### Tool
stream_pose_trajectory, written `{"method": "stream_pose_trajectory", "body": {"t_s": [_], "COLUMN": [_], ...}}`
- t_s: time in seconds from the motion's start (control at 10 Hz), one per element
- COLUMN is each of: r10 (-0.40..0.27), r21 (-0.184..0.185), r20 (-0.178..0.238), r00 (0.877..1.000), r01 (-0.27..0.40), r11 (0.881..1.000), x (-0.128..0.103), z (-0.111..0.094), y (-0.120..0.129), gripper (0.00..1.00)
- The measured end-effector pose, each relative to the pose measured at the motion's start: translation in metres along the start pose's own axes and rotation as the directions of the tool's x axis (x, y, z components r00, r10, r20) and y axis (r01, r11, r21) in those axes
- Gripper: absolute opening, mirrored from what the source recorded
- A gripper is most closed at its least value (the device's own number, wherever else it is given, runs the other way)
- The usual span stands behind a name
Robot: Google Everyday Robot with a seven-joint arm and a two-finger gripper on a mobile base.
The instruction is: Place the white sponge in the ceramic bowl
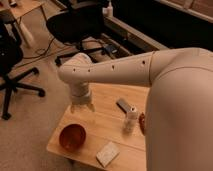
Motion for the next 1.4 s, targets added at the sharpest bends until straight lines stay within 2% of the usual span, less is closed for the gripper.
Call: {"method": "stream_pose_trajectory", "body": {"t_s": [0.5, 0.6, 0.7, 0.8, 0.9, 1.0, 1.1, 1.2, 1.4], "r10": [0.001, 0.02, 0.075, 0.141, 0.212, 0.281, 0.313, 0.33, 0.344], "r21": [0.001, 0.007, 0.036, 0.07, 0.108, 0.143, 0.15, 0.149, 0.153], "r20": [-0.001, -0.003, -0.013, -0.023, -0.033, -0.041, -0.038, -0.035, -0.035], "r00": [1.0, 1.0, 0.997, 0.99, 0.977, 0.959, 0.949, 0.943, 0.938], "r01": [-0.001, -0.02, -0.075, -0.139, -0.208, -0.273, -0.304, -0.322, -0.335], "r11": [1.0, 1.0, 0.997, 0.988, 0.972, 0.951, 0.941, 0.935, 0.929], "x": [0.001, 0.002, 0.008, 0.016, 0.029, 0.042, 0.045, 0.044, 0.046], "z": [0.0, 0.002, 0.006, 0.012, 0.02, 0.03, 0.032, 0.031, 0.033], "y": [-0.001, -0.004, -0.017, -0.032, -0.05, -0.061, -0.061, -0.06, -0.063], "gripper": [0.65, 0.65, 0.65, 0.65, 0.65, 0.65, 0.65, 0.65, 0.65]}}
